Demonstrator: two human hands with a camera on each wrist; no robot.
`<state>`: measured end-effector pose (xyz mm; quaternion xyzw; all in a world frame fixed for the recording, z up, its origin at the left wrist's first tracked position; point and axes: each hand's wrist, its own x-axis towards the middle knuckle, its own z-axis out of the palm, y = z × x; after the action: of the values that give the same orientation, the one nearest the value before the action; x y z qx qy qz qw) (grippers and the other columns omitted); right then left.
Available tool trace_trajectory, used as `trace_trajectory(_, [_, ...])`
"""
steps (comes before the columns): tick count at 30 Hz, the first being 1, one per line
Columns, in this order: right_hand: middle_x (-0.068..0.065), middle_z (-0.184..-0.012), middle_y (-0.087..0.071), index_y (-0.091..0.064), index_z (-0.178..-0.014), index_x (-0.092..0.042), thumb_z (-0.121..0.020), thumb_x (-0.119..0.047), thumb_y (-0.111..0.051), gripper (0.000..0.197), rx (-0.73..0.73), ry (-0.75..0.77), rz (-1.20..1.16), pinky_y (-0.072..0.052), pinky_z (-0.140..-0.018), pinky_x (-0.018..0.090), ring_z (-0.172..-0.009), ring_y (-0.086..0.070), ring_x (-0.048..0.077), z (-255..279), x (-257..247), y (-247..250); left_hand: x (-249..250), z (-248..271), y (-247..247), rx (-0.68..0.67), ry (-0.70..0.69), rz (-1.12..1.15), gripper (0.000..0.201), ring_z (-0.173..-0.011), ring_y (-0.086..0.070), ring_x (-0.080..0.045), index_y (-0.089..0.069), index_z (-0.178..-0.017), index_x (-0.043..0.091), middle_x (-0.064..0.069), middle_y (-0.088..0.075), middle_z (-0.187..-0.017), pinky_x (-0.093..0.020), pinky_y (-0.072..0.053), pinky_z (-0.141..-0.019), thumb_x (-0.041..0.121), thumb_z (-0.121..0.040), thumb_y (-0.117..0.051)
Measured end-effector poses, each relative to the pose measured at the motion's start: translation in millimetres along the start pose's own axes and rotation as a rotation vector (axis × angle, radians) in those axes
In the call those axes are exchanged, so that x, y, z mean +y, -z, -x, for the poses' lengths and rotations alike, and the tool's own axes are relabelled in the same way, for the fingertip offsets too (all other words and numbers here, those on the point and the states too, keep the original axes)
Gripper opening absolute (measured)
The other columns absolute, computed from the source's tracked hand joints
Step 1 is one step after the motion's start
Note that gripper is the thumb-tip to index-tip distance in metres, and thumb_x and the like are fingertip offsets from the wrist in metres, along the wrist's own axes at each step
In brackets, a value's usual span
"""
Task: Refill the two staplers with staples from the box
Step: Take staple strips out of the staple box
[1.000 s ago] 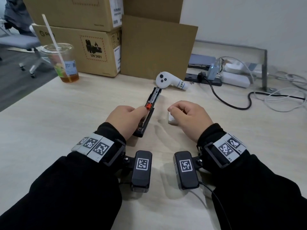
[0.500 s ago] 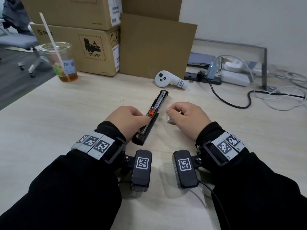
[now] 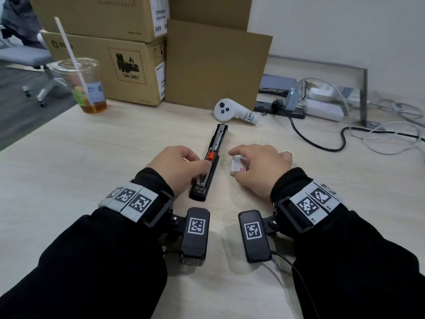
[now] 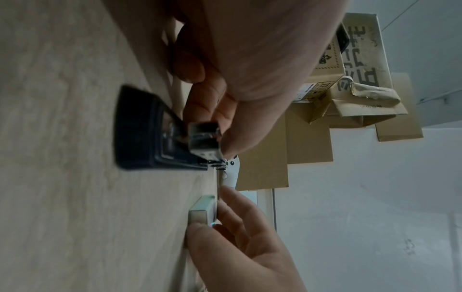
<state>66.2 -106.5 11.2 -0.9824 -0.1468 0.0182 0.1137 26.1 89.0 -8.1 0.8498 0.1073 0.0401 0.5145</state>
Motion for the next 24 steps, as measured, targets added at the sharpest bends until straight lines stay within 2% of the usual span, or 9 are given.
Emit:
trace_trajectory(3, [-0.015, -0.123, -0.059, -0.050, -0.131, -0.048, -0.084, -0.046, -0.062, 0.048, 0.108, 0.026, -0.100, -0.029, -0.101, 0.047, -0.123, -0.050, 0.016, 7.8, 0.0, 1.0, 1.1, 1.4, -3.2, 0.037, -0.038, 0.087, 0.025, -0.050, -0.055, -0.013, -0.071, -0.075, 0.017, 0.007, -0.066, -0.056, -0.031, -0.046, -0.059, 0.041, -0.074, -0.077])
trace_trajectory(6, [-0.013, -0.115, -0.061, -0.053, -0.129, -0.043, -0.081, -0.042, -0.072, 0.052, 0.231, 0.122, -0.403, -0.041, -0.101, 0.041, -0.110, -0.059, 0.009, 22.5, 4.2, 0.5, 10.1, 6.0, -3.7, 0.065, -0.126, 0.162, 0.014, -0.060, -0.059, -0.014, -0.073, -0.076, 0.017, -0.002, -0.069, -0.066, -0.036, -0.052, -0.064, 0.031, -0.077, -0.077])
trace_trajectory(8, [-0.014, -0.115, -0.062, -0.054, -0.131, -0.041, -0.079, -0.035, -0.078, 0.057, 0.253, 0.176, -0.583, -0.048, -0.094, 0.026, -0.099, -0.063, 0.002, 35.9, 5.9, 0.2, 17.2, 11.2, -2.3, 0.074, -0.208, 0.189, 0.008, -0.066, -0.063, -0.014, -0.074, -0.078, 0.017, -0.009, -0.074, -0.075, -0.035, -0.054, -0.067, 0.024, -0.081, -0.076])
trace_trajectory(10, [-0.016, -0.115, -0.063, -0.053, -0.130, -0.043, -0.078, -0.028, -0.080, 0.061, 0.246, 0.203, -0.707, -0.049, -0.081, 0.018, -0.088, -0.067, 0.004, 46.3, 6.2, -0.9, 22.6, 16.4, -1.0, 0.071, -0.268, 0.224, 0.006, -0.061, -0.062, -0.008, -0.075, -0.080, 0.017, -0.007, -0.075, -0.076, -0.027, -0.052, -0.059, 0.022, -0.084, -0.074])
trace_trajectory(12, [-0.016, -0.116, -0.065, -0.052, -0.127, -0.047, -0.077, -0.023, -0.081, 0.063, 0.228, 0.241, -0.814, -0.055, -0.074, 0.029, -0.079, -0.068, 0.008, 52.2, 4.5, -3.7, 26.2, 21.2, -1.7, 0.020, -0.275, 0.267, 0.006, -0.049, -0.055, -0.003, -0.074, -0.085, 0.018, -0.002, -0.074, -0.072, -0.019, -0.043, -0.049, 0.023, -0.086, -0.073])
trace_trajectory(15, [-0.018, -0.119, -0.065, -0.052, -0.124, -0.052, -0.073, -0.020, -0.079, 0.066, 0.244, 0.304, -0.871, -0.057, -0.074, 0.040, -0.077, -0.067, 0.012, 54.2, -1.5, -6.6, 27.9, 26.5, -5.1, -0.143, -0.221, 0.331, 0.015, -0.041, -0.050, -0.008, -0.072, -0.102, 0.018, 0.006, -0.065, -0.056, -0.018, -0.036, -0.039, 0.025, -0.088, -0.072])
trace_trajectory(18, [-0.017, -0.125, -0.061, -0.052, -0.128, -0.047, -0.075, -0.019, -0.077, 0.065, 0.283, 0.346, -0.871, -0.057, -0.074, 0.037, -0.084, -0.067, 0.014, 53.1, -6.8, -9.8, 28.0, 28.4, -6.1, -0.228, -0.202, 0.399, 0.023, -0.043, -0.053, -0.011, -0.068, -0.111, 0.017, 0.004, -0.065, -0.057, -0.022, -0.036, -0.035, 0.015, -0.088, -0.072])
trace_trajectory(21, [-0.014, -0.125, -0.056, -0.054, -0.121, -0.050, -0.074, -0.025, -0.079, 0.059, 0.330, 0.329, -0.911, -0.058, -0.069, 0.033, -0.083, -0.067, 0.012, 51.2, -7.2, -12.7, 29.0, 26.7, -3.9, -0.216, -0.175, 0.476, 0.024, -0.048, -0.059, -0.014, -0.066, -0.111, 0.014, -0.001, -0.071, -0.065, -0.023, -0.040, -0.034, 0.007, -0.088, -0.070])
trace_trajectory(24, [-0.013, -0.107, -0.063, -0.058, -0.116, -0.044, -0.069, -0.035, -0.081, 0.053, 0.280, 0.230, -1.031, -0.059, -0.066, 0.038, -0.074, -0.065, 0.012, 47.3, -4.7, -17.3, 29.8, 25.4, -3.1, -0.165, -0.127, 0.560, 0.022, -0.049, -0.061, -0.016, -0.063, -0.109, 0.013, -0.006, -0.074, -0.071, -0.024, -0.043, -0.035, 0.006, -0.089, -0.069])
